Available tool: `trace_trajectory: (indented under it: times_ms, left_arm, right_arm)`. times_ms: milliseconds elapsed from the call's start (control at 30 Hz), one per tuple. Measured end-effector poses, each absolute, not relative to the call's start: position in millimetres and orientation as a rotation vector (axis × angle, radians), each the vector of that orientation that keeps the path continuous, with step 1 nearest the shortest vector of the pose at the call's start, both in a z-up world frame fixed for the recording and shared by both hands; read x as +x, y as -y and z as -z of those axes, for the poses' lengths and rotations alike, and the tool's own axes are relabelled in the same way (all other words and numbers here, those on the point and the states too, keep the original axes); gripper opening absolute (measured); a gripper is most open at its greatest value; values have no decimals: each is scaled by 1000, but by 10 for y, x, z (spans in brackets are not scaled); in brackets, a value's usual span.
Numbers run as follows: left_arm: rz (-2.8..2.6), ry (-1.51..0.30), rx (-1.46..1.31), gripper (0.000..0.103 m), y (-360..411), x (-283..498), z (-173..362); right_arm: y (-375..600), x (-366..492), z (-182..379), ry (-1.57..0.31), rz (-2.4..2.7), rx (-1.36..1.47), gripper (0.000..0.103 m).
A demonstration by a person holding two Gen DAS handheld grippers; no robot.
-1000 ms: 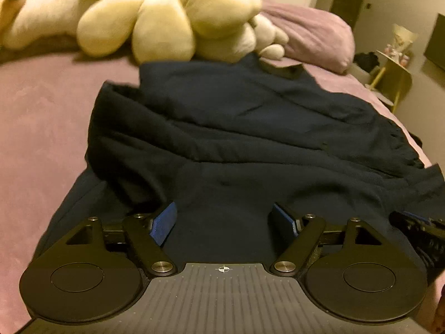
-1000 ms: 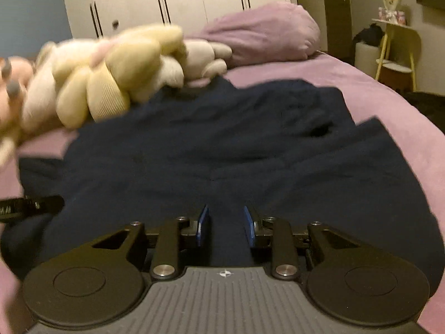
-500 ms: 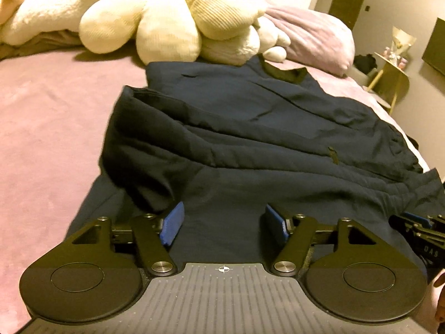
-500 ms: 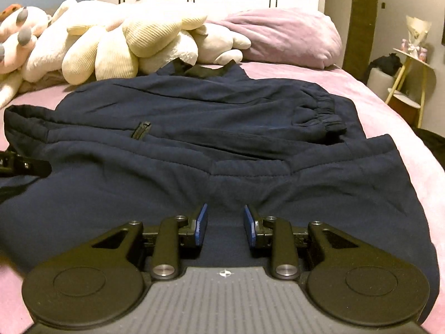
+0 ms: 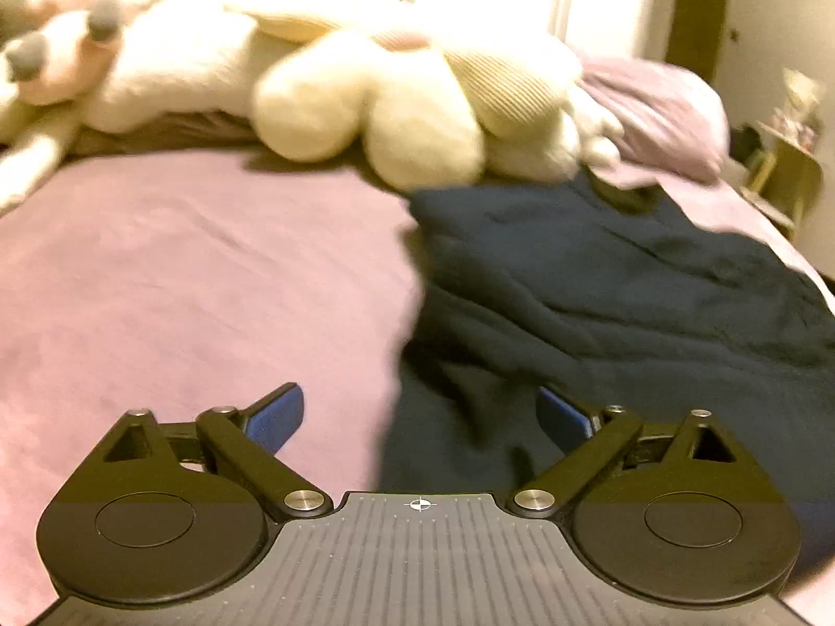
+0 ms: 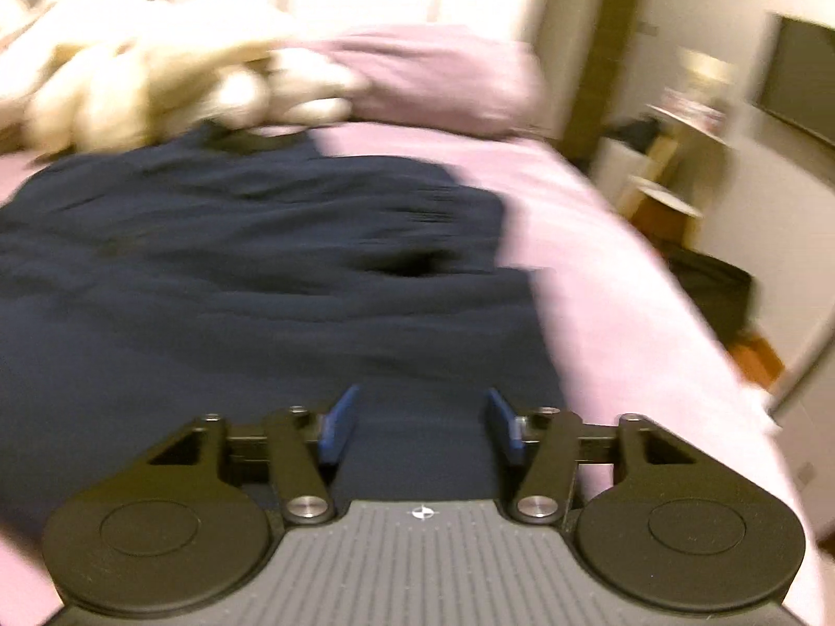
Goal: Fold large clothes
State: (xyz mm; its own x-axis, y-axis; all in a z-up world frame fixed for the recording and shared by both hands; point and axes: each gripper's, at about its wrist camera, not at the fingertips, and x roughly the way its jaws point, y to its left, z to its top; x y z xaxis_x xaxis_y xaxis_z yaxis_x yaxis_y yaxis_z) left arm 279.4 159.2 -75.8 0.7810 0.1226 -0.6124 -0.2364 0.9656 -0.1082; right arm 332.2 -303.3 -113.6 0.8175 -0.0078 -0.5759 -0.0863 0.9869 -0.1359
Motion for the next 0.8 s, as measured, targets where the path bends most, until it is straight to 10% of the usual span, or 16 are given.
trace_trajectory:
  times_ms: [367,567,800]
  left_arm:
    - [-64,-709,-268,95,-1560,3010,948]
    - [-73,-699,-239,33,-1520,2960,843]
    - [37,-566,-336,19,-1573,2810,370]
  right_arm:
    - [3901,3691,1275,-723,-208,286,72]
    - [3561,3627,1159,-627,-187,120,11]
    - [3538,3332,840,-510,-192,85,8]
